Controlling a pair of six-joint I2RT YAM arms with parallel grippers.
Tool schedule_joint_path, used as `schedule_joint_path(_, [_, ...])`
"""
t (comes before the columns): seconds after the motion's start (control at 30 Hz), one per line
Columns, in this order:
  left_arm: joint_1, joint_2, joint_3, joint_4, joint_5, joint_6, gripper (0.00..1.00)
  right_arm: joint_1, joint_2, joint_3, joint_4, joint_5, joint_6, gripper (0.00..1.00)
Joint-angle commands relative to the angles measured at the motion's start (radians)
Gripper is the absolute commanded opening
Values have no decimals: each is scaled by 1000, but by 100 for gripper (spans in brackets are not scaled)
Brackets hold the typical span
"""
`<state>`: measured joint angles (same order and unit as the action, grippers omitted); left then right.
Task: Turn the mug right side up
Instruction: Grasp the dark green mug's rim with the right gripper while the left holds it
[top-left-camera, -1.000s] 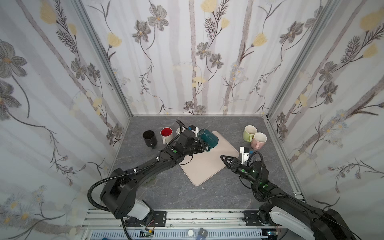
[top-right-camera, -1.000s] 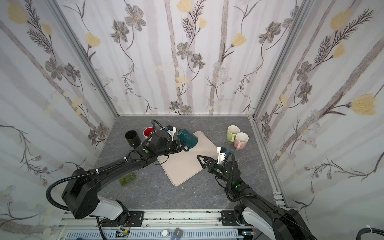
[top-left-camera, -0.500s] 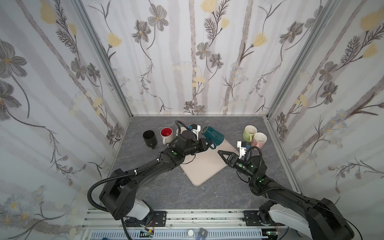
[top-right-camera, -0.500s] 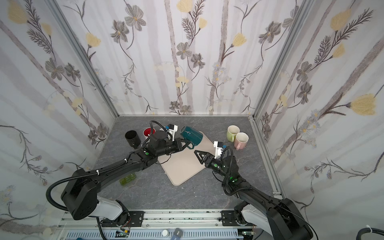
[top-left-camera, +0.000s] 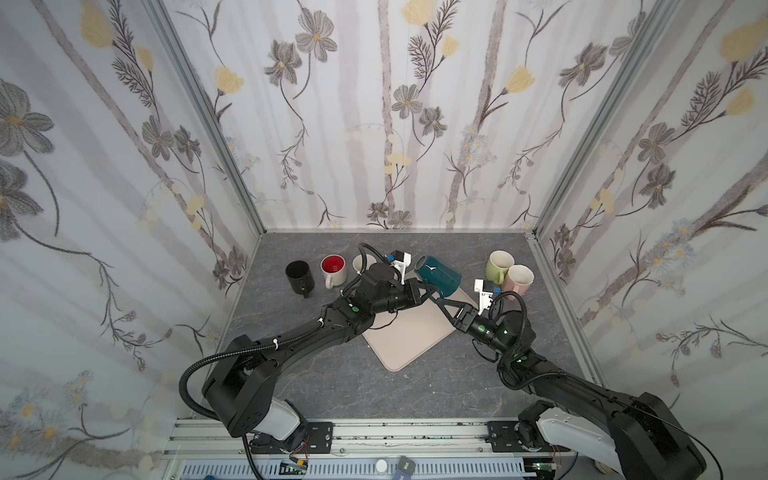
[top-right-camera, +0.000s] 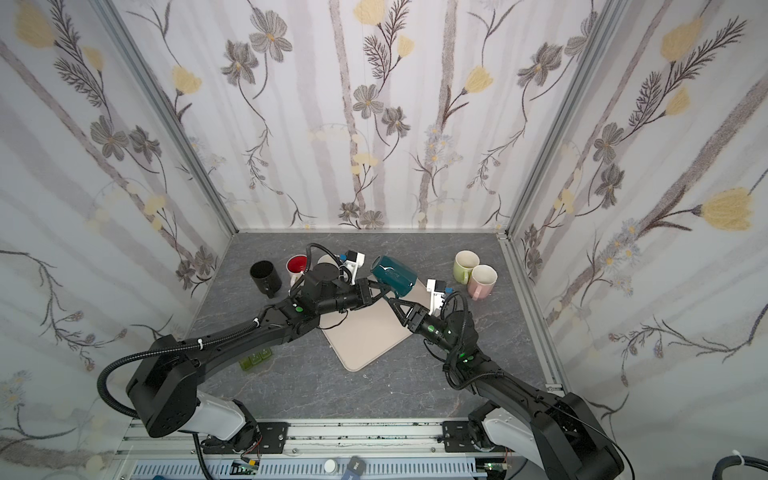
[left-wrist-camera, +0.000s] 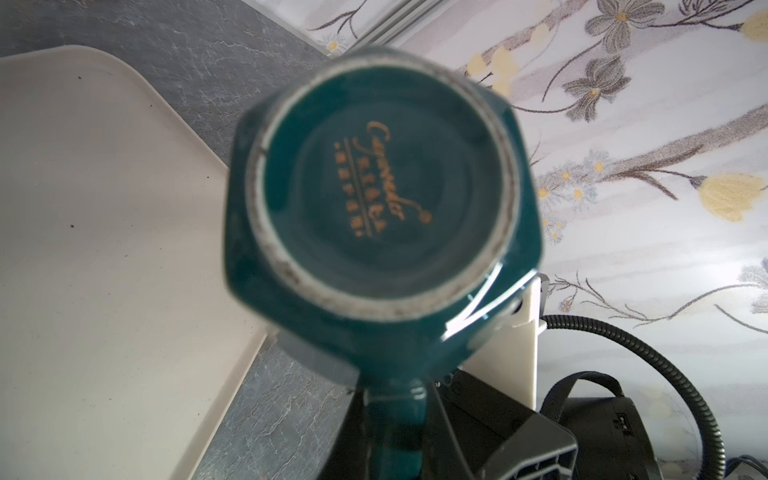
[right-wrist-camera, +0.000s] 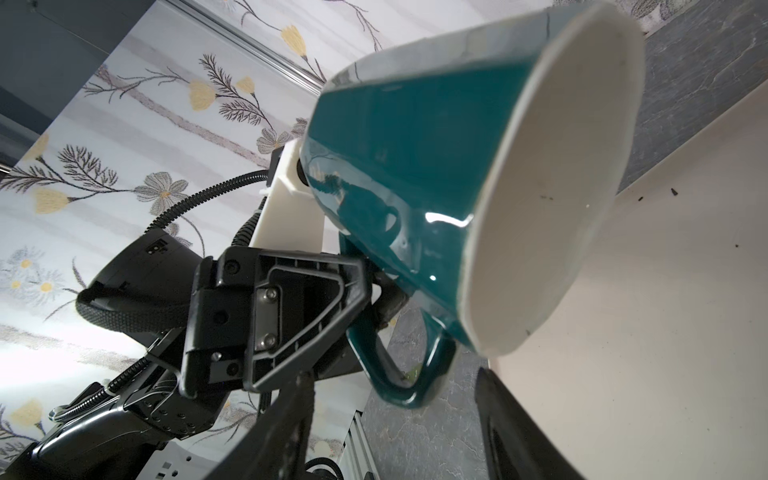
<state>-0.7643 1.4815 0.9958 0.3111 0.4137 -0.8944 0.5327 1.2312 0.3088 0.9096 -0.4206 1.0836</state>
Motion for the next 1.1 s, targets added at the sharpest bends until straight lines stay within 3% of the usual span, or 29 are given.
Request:
schedule_joint_path(0.0, [-4, -13, 0, 138, 12, -8, 0, 1, -1, 12, 64, 0, 3, 62])
schedule_joint_path(0.43, [-15, -13, -57, 224, 42, -83, 0, 0, -4, 11, 119, 23, -8, 59])
schedule_joint_path(1.07, [-48, 28, -33, 217, 80, -89, 0, -5, -46, -26, 241, 37, -11, 49])
